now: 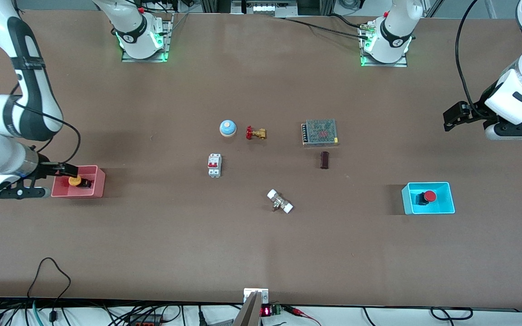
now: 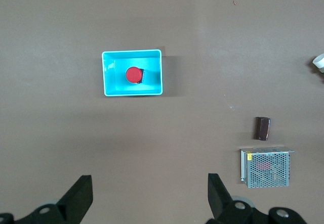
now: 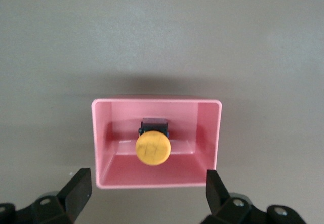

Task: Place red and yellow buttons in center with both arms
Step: 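Grasp the yellow button with the right gripper while the left gripper reaches the red button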

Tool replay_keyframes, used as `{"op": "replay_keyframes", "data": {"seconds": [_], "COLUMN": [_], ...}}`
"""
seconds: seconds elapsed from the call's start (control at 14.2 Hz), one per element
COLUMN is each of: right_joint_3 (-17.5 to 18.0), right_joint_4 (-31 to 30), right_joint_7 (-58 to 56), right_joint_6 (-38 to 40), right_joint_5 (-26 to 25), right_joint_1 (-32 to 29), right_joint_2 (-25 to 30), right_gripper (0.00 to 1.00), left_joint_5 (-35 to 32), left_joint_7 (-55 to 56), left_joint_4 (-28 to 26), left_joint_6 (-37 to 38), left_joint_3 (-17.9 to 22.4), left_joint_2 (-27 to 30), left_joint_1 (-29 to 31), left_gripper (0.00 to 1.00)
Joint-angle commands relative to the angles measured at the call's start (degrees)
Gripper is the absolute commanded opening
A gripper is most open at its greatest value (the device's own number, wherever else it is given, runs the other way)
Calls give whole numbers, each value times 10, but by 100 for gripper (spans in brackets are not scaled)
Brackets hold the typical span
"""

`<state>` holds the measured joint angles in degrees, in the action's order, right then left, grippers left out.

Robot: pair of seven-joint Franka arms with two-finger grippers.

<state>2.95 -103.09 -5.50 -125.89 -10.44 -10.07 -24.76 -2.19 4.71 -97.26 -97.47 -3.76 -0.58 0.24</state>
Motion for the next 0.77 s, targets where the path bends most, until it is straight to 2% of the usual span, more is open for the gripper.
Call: {"op": "replay_keyframes", "data": {"seconds": [0.0, 0.21, 0.35, 0.7], "right_joint_3": [6, 6, 6, 7], "right_joint_4": [-24, -27, -37, -40], "right_joint_7": [-11, -29, -38, -36], "right_joint_6": [-48, -80, -112, -117], "right_joint_5": [-27, -30, -30, -29], "right_joint_1": [-7, -16, -23, -27], "right_joint_2": [-4, -21, -32, -54], "right_gripper": [100, 100, 100, 100], "left_joint_5": [11, 3, -2, -54], "left_joint_7": [-8, -17, -15, -21], "left_joint_4": [15, 23, 27, 21], "left_joint_6": [11, 24, 3, -191], "left_joint_3": [7, 9, 9, 11], "left_joint_2": [-23, -54, -103, -240], "left_joint_1": [4, 7, 7, 32], "left_gripper": [100, 100, 100, 100]}}
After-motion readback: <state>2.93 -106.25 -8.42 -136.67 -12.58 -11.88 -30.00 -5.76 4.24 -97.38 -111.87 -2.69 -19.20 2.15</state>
